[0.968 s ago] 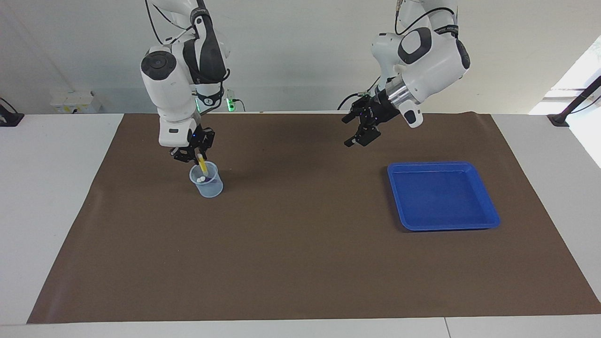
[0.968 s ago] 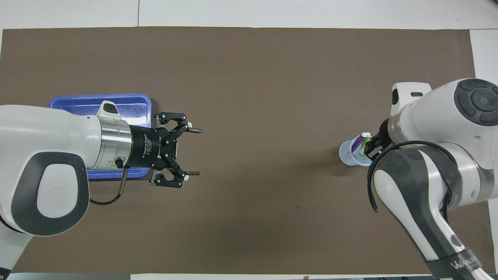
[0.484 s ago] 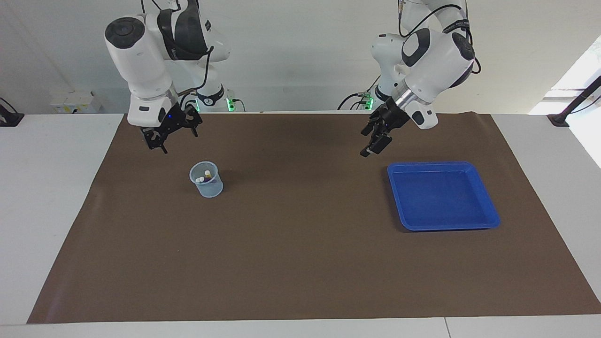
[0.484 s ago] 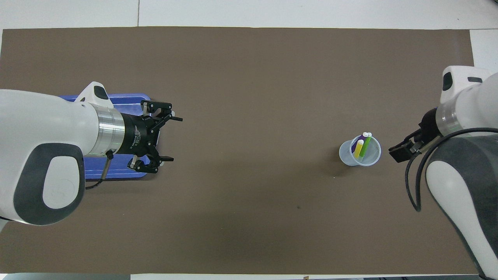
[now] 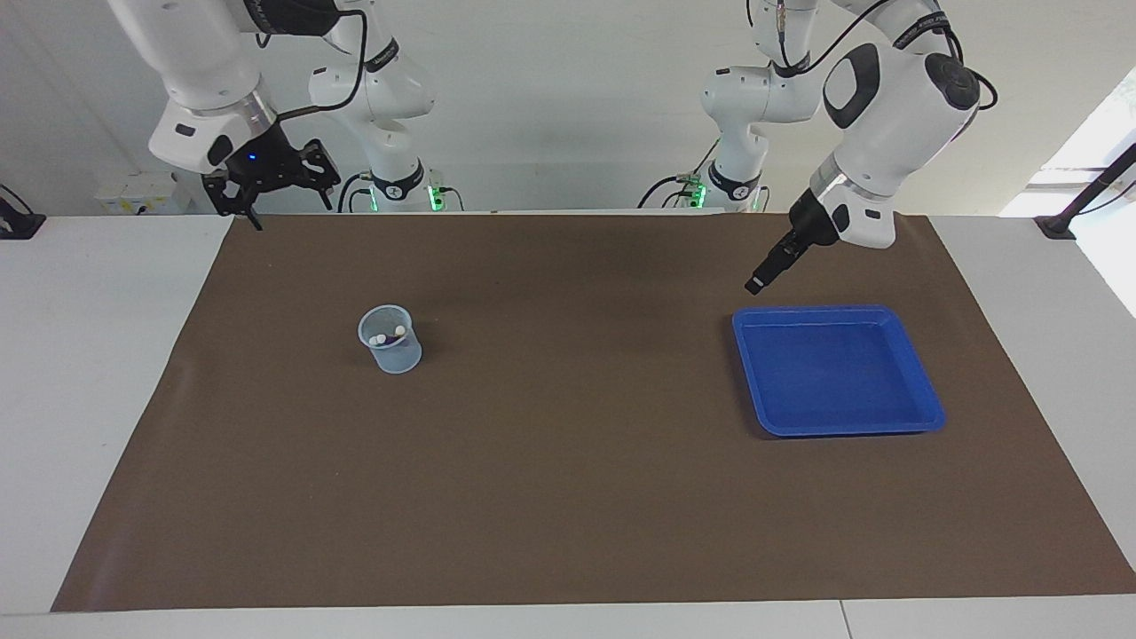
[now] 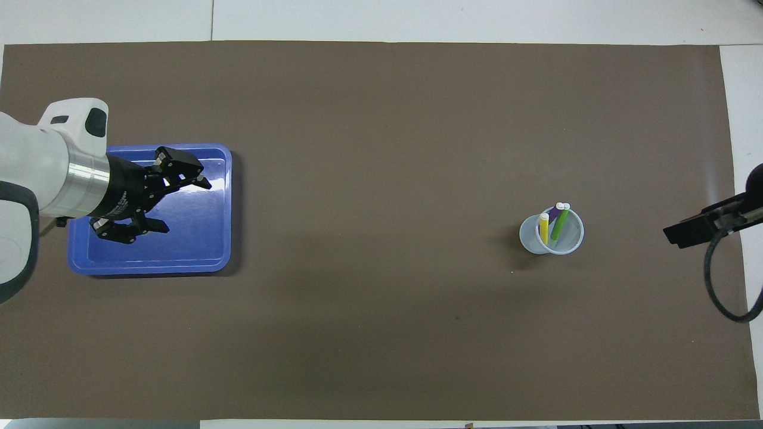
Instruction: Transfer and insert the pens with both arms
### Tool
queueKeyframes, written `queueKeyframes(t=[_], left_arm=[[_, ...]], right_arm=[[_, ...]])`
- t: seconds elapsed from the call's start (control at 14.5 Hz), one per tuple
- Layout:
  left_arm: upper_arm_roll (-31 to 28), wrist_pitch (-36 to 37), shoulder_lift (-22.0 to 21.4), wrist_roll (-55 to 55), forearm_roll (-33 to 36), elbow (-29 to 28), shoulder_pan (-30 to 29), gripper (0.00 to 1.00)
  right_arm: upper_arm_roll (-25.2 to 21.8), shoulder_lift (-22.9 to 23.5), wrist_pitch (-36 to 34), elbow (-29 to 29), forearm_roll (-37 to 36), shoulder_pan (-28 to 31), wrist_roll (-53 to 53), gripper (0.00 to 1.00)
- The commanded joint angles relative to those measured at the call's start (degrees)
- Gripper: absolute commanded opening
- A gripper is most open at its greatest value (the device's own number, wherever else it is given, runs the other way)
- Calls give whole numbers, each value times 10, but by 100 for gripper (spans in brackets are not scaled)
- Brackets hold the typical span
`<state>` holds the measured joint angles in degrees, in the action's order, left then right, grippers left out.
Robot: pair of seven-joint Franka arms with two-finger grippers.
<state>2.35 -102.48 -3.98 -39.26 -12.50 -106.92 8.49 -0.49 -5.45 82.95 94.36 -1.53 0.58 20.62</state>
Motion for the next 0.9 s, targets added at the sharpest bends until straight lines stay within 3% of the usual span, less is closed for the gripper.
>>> queueKeyframes(t=[0.0, 0.28, 0.48, 0.83], left_arm=[[-16, 74, 26, 138, 71, 75, -1, 100], [-20, 169, 32, 357, 171, 142, 2, 100], [-18, 208, 26, 439, 173, 162, 1, 100], [-20, 135, -2, 429, 122, 103, -20, 100]], right_arm=[[0, 4, 9, -8, -1, 20, -8, 100], [10, 31, -13, -15, -10, 14, -133, 100], [-47, 63, -30, -66, -12, -20, -137, 100], [-64, 42, -31, -57, -11, -50, -142, 100]])
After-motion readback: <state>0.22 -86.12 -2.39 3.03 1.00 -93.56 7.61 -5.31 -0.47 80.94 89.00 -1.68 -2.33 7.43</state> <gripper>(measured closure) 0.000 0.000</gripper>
